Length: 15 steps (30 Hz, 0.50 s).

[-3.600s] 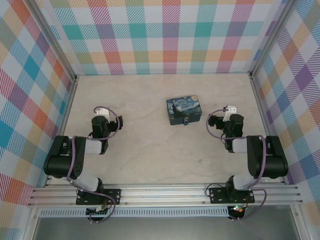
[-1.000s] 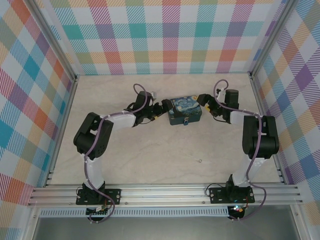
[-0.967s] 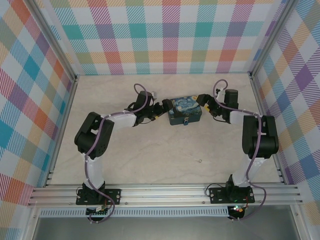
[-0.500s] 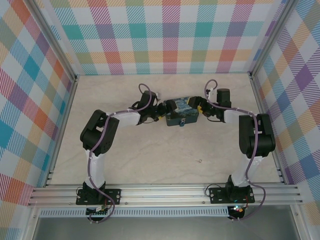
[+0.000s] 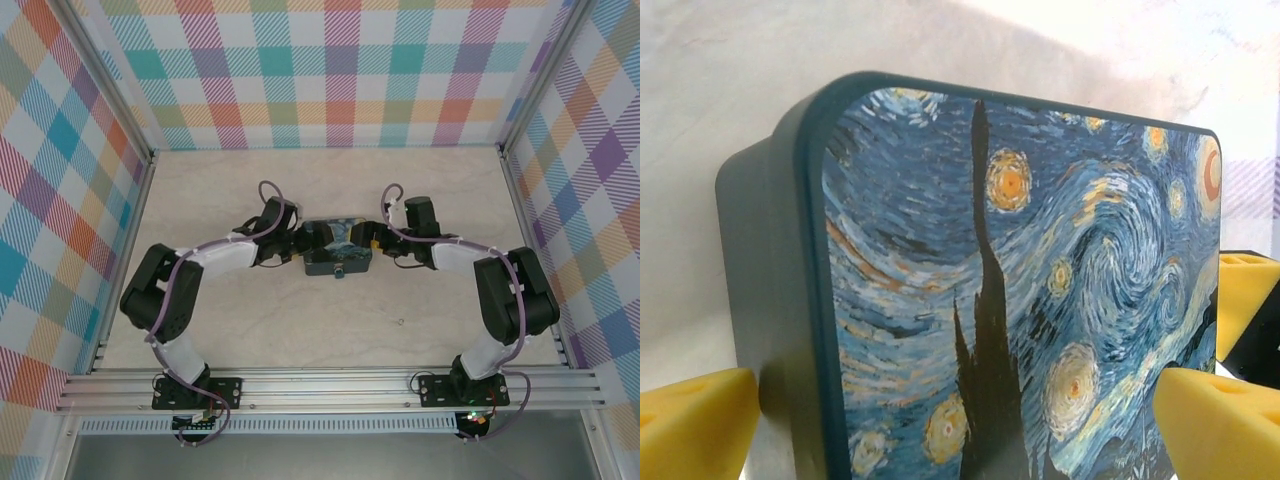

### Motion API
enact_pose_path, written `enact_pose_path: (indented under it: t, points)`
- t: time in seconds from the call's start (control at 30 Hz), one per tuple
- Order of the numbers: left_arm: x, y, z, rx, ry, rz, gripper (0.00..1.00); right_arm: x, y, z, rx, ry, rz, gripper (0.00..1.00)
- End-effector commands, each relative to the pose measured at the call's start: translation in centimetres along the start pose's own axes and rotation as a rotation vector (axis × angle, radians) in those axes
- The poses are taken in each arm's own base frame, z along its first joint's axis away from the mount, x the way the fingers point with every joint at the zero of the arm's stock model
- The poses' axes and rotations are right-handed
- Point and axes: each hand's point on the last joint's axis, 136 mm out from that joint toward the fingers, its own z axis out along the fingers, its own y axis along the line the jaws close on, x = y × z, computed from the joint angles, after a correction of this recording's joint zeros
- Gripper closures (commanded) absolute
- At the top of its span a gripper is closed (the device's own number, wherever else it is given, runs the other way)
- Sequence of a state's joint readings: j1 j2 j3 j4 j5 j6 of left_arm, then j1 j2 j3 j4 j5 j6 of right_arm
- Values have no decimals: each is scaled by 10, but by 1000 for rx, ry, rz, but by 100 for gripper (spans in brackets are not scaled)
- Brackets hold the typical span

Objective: Unlock the padlock with the key

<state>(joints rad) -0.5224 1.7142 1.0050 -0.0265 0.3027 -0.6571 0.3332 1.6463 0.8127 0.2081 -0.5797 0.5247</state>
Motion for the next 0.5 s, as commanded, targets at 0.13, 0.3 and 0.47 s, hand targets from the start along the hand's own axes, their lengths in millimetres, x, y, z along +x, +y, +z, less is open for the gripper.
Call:
enact_pose_path:
  t: [0.13, 0.3, 0.47]
  points:
    - [-3, 14, -36, -23, -58, 25, 0, 24, 16, 7, -8, 32, 20, 0]
    - [-15, 27, -36, -43, -78, 2, 0, 20, 6, 3, 78, 21, 20, 0]
    - [-39, 38, -53, -67, -148, -9, 0, 14, -7, -24, 262, -20, -19, 0]
